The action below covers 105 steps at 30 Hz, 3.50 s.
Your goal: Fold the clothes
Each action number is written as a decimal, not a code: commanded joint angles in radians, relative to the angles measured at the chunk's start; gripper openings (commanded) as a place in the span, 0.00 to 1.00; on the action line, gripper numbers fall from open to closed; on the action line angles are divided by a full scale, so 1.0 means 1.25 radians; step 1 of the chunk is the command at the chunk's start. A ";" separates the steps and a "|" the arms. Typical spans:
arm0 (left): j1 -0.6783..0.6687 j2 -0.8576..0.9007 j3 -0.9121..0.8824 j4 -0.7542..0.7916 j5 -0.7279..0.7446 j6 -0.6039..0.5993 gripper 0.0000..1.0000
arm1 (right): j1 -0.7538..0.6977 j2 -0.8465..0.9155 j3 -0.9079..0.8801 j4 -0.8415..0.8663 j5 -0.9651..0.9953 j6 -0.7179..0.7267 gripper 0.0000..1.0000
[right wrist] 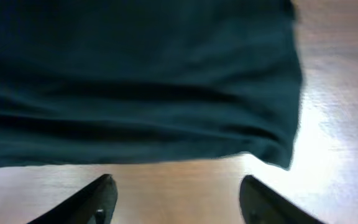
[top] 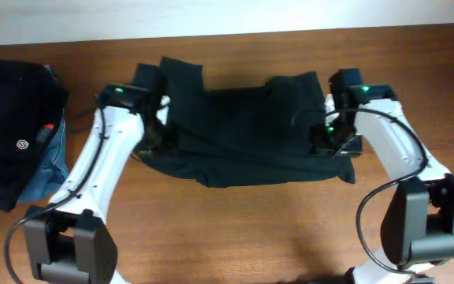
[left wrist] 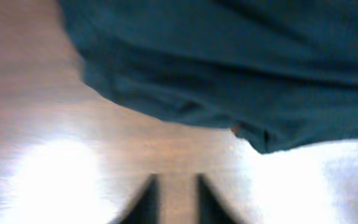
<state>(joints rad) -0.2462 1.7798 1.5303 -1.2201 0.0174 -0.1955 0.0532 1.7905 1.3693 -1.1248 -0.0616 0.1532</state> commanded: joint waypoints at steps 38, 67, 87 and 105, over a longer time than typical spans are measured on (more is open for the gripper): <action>-0.101 -0.007 -0.465 0.577 0.017 0.023 0.01 | 0.045 -0.014 0.012 0.073 0.017 -0.020 0.66; -0.101 -0.008 -0.448 0.198 0.085 -0.001 0.01 | 0.045 -0.014 0.012 0.078 0.017 -0.027 0.66; -0.101 -0.058 -0.404 0.387 0.094 -0.021 0.01 | 0.045 -0.014 0.012 0.078 0.017 -0.035 0.66; -0.101 -0.058 -0.534 0.463 0.090 -0.042 0.01 | 0.045 -0.014 0.012 0.081 0.038 -0.035 0.67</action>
<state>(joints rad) -0.3702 1.7229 0.9218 -0.6823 0.1257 -0.2104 0.1139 1.7905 1.3693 -1.0245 -0.0265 0.1081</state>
